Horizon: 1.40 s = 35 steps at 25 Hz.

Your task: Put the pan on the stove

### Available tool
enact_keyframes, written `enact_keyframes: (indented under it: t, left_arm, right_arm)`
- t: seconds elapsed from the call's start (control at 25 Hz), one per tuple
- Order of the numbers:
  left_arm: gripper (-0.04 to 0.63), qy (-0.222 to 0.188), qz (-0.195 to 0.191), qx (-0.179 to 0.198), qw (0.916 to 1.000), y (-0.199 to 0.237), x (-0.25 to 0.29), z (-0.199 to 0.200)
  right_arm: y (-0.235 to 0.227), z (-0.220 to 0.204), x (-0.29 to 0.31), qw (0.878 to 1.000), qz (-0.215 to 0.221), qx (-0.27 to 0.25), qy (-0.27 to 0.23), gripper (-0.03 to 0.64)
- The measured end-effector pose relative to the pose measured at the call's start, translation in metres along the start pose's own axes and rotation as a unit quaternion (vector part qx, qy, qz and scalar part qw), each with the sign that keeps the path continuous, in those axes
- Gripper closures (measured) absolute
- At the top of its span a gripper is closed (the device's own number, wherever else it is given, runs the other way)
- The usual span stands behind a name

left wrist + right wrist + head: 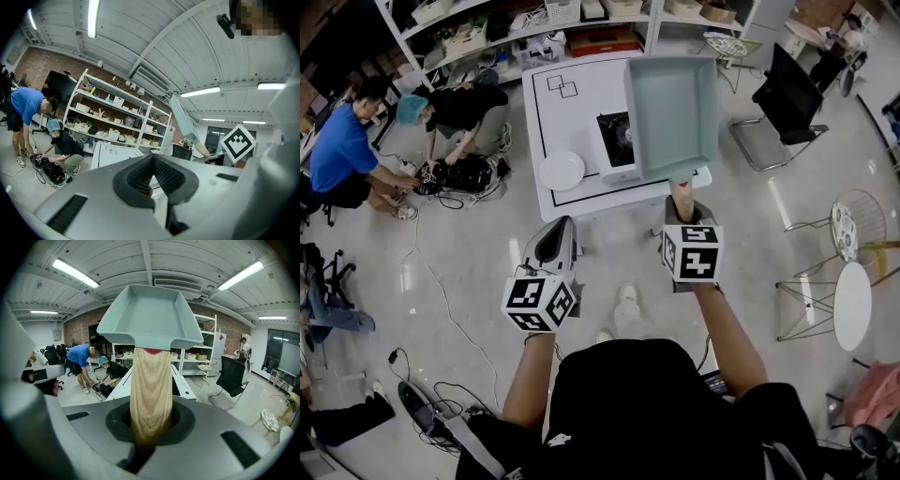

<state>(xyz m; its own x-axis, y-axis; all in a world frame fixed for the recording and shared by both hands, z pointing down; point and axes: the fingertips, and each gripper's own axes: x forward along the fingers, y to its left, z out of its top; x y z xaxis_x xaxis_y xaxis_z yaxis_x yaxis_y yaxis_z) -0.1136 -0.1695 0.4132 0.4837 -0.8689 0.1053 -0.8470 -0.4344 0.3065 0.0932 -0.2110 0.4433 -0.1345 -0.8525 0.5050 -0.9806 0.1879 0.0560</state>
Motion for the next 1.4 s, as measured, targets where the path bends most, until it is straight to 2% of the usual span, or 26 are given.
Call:
enact_keyframes:
  t: [0.28,0.52,1.0,1.4]
  left_arm:
    - [0.588,-0.002,0.003,-0.006,1.0,0.004,0.046,0.008]
    - [0.588,0.007,0.021,-0.005,0.9997,0.017,0.078,0.01]
    - [0.588,0.021,0.035,-0.012,0.9991,0.033,0.129,0.007]
    - [0.588,0.034,0.041,-0.017,0.9984,0.04,0.16,-0.002]
  right_arm:
    - [-0.02,0.018,0.043,1.0,0.009,0.0,0.008,0.601]
    - [-0.032,0.027,0.083,1.0,0.017,-0.004,0.025,0.6]
    - [-0.047,0.019,0.142,0.997,0.027,-0.008,0.073,0.601]
    - [-0.054,-0.004,0.183,0.992,0.033,-0.014,0.124,0.6]
